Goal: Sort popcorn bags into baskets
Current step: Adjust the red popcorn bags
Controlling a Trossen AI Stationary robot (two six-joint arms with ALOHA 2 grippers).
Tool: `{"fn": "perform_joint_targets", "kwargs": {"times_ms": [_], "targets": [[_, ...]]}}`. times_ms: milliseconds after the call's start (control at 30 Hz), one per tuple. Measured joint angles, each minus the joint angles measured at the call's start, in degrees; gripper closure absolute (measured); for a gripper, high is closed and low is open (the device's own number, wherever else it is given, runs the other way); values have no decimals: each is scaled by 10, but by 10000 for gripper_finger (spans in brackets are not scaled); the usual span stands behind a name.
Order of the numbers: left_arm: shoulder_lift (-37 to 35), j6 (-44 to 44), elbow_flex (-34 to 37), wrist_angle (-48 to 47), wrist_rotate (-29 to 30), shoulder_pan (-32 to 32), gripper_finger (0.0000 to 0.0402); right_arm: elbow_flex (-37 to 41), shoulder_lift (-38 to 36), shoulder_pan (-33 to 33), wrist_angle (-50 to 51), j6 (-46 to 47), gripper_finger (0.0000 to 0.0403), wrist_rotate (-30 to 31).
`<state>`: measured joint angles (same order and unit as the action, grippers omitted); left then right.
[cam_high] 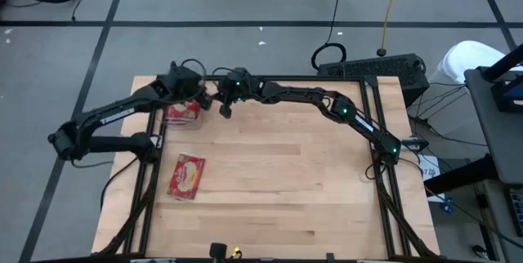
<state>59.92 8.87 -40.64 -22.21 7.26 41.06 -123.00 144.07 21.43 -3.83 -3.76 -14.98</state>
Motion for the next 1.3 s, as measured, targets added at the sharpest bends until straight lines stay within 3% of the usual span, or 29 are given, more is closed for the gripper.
{"fn": "perform_joint_targets", "kwargs": {"times_ms": [133,300,433,567,833,1300], "targets": [[36,2,0,6,-4,0,397,0,-39,3,136,-42,403,2],[72,3,0,65,-54,-4,389,0,-89,22,299,-87,403,5],[116,6,0,102,-58,-11,387,0,-119,33,399,-111,403,5],[149,40,0,101,-38,-11,397,0,-137,44,469,-132,403,47],[158,63,0,61,38,-11,390,0,-145,52,491,-152,403,60],[153,61,0,27,109,-2,396,0,-145,52,470,-156,403,58]]}}
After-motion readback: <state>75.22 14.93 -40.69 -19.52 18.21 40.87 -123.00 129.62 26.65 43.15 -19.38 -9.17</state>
